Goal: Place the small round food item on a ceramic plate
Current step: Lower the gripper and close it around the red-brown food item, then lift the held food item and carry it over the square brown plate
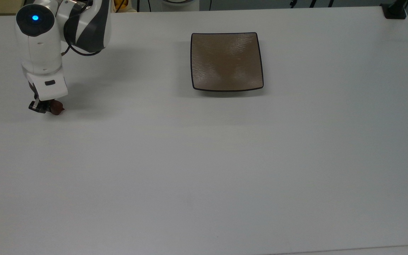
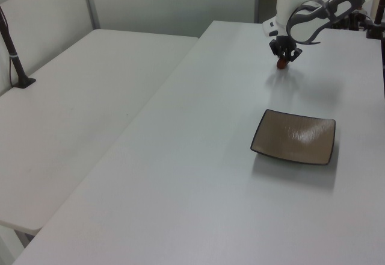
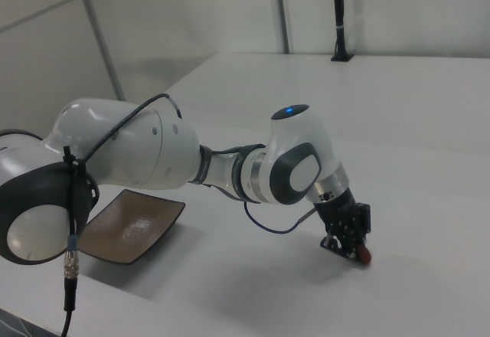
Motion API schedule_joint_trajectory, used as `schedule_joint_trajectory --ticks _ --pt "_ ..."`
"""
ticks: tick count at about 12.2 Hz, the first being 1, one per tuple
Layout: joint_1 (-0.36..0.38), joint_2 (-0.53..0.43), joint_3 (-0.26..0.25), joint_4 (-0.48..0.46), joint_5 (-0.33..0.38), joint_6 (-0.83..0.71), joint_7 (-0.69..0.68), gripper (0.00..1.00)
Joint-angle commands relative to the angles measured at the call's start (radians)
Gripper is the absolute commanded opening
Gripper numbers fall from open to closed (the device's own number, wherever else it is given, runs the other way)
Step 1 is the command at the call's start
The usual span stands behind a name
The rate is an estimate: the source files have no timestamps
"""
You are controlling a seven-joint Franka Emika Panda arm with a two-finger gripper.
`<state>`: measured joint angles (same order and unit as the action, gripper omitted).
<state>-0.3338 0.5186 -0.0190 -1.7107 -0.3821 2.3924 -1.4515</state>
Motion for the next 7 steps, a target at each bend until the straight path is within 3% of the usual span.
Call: schedule_joint_trajectory --ticks 1,5,7 --pt "-0.004 -0.034 0.016 0.0 -0.009 -0.007 0.04 0.03" --pt "0.001 -0.129 0.031 -0.006 0.023 -0.132 0.066 0.03" --pt "0.033 -0.202 0.05 -0.012 0.069 -0.255 0.199 0.03"
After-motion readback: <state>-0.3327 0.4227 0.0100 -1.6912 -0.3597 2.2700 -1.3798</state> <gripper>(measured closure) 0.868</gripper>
